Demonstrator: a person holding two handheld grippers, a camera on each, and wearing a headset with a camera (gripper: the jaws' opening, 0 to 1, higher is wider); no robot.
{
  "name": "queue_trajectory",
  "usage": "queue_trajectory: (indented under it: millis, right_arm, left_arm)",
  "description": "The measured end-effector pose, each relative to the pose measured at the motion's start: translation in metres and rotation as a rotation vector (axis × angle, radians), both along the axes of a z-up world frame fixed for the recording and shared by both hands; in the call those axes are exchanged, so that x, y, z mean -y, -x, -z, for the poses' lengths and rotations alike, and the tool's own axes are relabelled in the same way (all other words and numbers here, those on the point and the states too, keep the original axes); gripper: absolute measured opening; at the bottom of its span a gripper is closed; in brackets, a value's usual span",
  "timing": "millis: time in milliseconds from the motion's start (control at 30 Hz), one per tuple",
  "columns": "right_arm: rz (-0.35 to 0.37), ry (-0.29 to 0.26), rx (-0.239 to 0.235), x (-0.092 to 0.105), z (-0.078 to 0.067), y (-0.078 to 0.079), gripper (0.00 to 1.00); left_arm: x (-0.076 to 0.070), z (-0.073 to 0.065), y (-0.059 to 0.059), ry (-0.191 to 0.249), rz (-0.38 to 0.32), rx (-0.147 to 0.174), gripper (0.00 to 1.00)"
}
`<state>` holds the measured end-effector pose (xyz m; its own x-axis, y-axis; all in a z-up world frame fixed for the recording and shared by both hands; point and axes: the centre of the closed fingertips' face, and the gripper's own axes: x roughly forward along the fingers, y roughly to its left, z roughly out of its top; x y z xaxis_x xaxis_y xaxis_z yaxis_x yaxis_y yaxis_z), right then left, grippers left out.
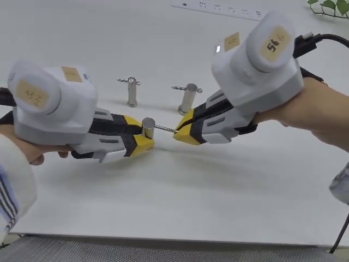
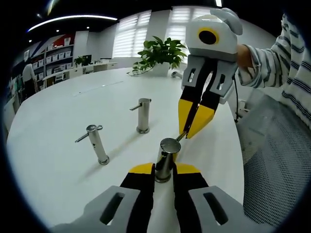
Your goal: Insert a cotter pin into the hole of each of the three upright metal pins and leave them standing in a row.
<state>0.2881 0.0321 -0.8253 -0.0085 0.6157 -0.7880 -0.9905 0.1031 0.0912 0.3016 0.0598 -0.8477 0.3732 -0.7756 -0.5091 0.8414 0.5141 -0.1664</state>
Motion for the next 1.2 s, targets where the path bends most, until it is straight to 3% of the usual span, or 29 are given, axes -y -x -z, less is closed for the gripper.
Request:
queue_trajectory:
  millis: [567, 1200]
  right_arm:
    - [0.006, -0.027, 0.035, -0.001, -0.005, -0.001, 0.04]
    - [-0.012, -0.076, 0.06, -0.025, -0.006, -0.005, 0.06]
  left_arm:
    - [0.003, -0.001, -0.003, 0.029, -0.026, -0.009, 0.12]
    - [0.004, 0.0, -0.003, 0.036, -0.055, -0.032, 0.13]
